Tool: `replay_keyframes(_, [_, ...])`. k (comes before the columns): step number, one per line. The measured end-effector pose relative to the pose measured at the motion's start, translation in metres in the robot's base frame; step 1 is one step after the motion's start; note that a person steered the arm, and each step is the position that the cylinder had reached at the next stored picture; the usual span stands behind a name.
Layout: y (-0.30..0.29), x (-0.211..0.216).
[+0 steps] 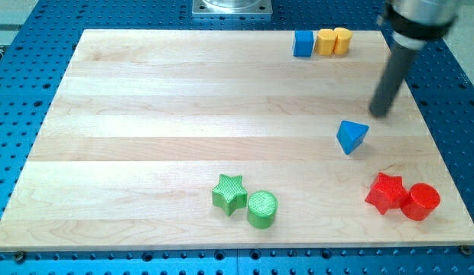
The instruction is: Push the triangle towards the blue cube
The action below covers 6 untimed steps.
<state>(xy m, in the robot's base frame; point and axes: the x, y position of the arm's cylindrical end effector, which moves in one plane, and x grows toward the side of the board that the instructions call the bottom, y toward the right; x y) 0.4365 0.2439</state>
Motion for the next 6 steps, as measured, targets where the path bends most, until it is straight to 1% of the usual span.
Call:
replay_keyframes(1, [-0.044,0.044])
replay_keyframes(2, [-0.124,0.045])
replay_keyframes(3, [-0.177,0.042])
replay_keyframes(4, [-0.195,-0.004])
replay_keyframes(5, [-0.183,-0.035])
replay_keyframes(6, [-0.139,-0.013])
